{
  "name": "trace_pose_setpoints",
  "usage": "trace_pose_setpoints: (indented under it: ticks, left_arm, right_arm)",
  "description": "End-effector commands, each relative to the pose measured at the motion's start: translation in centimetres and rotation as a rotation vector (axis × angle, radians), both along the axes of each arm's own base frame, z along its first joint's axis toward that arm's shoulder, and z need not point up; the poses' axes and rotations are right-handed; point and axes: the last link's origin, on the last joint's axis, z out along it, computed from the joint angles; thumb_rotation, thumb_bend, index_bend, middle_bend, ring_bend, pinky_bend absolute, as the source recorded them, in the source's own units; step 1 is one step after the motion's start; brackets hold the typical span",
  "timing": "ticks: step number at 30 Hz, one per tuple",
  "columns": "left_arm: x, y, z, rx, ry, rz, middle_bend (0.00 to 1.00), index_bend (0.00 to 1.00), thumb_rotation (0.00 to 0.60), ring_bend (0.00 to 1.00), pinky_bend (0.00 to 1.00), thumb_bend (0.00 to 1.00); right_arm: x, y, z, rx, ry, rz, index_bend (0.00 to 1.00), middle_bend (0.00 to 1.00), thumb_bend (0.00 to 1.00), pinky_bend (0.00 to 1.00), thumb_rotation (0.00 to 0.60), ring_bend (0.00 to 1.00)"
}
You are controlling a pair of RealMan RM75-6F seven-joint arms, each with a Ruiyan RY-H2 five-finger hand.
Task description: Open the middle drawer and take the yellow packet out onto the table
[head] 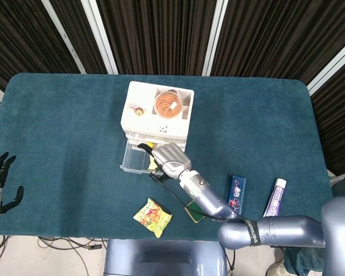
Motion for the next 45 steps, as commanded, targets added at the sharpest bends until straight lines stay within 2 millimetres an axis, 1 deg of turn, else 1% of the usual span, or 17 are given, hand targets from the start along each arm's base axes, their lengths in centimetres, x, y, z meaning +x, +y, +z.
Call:
trace_pose_setpoints:
  ticks: [1,7,12,16,23,29,37,45]
  left_arm:
    - [0.0,0.0,0.0,0.001,-0.003,0.004,0.01,0.07,0.600,0.00,0.00,0.44]
    - [0.0,0.0,0.0,-0.005,0.001,0.003,0.00,0.07,0.600,0.00,0.00,0.44]
    - [-0.1,0.1,0.1,-0.001,-0.001,0.010,0.00,0.07,0.600,0.00,0.00,0.44]
    - [-0.2,0.1,0.1,-0.001,0.001,0.012,0.01,0.07,0.600,0.00,0.00,0.44]
    - [-0.2,0.1,0.1,-0.001,0.006,0.017,0.01,0.07,0.600,0.00,0.00,0.44]
    - [-0.3,0.1,0.1,0.000,0.006,0.021,0.01,0.07,0.600,0.00,0.00,0.44]
    - [-0.4,0.2,0.2,-0.002,0.008,0.029,0.00,0.07,0.600,0.00,0.00,0.44]
    - [-0.4,0.2,0.1,-0.002,0.011,0.032,0.01,0.07,0.600,0.00,0.00,0.44]
  right_arm:
    - [0.4,-0.7,-0.2,-0.076,0.091,0.139,0.20,0.86,0.25,1.00,0.600,1.00]
    - [0.5,-1.7,-1.4,-0.155,0.143,0.257,0.22,0.87,0.25,1.00,0.600,1.00]
    - [0.9,-2.2,-2.1,-0.207,0.181,0.362,0.25,0.87,0.25,1.00,0.600,1.00]
    - [0.9,-2.6,-2.8,-0.204,0.212,0.393,0.28,0.87,0.25,1.00,0.600,1.00]
    - [0.7,-2.7,-4.0,-0.194,0.228,0.418,0.30,0.88,0.26,1.00,0.600,1.00]
    - [0.4,-3.6,-4.9,-0.195,0.255,0.417,0.31,0.88,0.26,1.00,0.600,1.00]
    - [-0.5,-4.9,-5.2,-0.220,0.365,0.480,0.31,0.88,0.26,1.00,0.600,1.00]
    - [-1.1,-5.0,-5.3,-0.185,0.406,0.527,0.31,0.88,0.26,1.00,0.600,1.00]
